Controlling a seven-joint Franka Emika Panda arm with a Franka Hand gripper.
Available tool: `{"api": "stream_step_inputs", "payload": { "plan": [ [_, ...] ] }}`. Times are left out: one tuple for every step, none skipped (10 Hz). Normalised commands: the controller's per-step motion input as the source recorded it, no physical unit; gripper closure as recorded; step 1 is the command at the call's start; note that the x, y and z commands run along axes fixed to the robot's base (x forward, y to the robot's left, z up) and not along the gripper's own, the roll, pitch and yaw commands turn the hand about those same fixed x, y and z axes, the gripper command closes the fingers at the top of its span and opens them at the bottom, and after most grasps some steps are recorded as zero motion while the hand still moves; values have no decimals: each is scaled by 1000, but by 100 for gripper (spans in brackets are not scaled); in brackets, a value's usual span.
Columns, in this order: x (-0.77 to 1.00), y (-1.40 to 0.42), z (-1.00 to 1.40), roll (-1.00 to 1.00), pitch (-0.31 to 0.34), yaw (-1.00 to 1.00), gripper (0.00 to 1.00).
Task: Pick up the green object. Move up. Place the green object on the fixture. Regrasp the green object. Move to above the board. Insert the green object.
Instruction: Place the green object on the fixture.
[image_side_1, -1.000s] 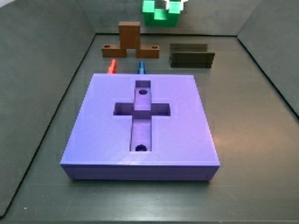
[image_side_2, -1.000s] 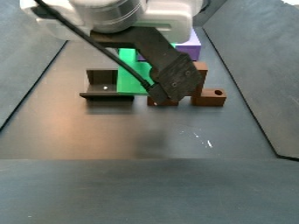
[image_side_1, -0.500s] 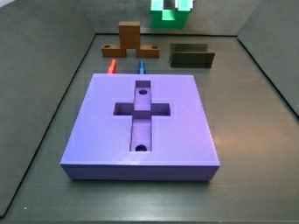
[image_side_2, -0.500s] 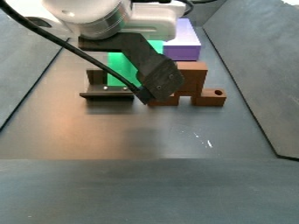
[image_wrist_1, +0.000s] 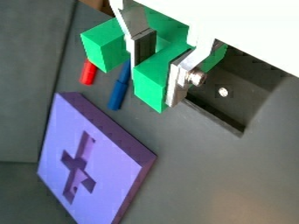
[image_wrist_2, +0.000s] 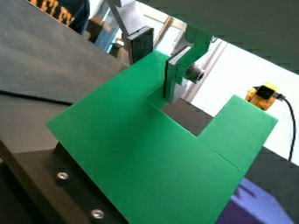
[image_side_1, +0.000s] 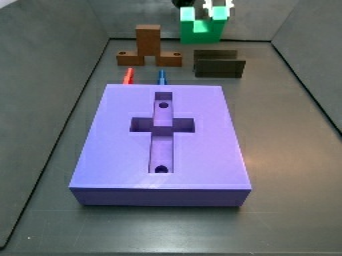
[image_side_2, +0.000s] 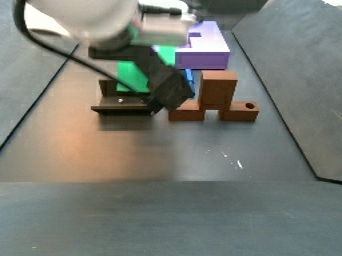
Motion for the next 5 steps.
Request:
{"api": "stream_step_inputs", "payload": {
  "plan": [
    [883, -49, -303, 0, -503, -149, 100],
    [900, -89, -140, 0, -434, -163, 100],
    [917, -131, -71, 0, -411, -137, 100],
    [589, -203, 0, 54, 0, -106, 100],
    [391, -183, 0, 43, 31, -77, 100]
  ]
}}
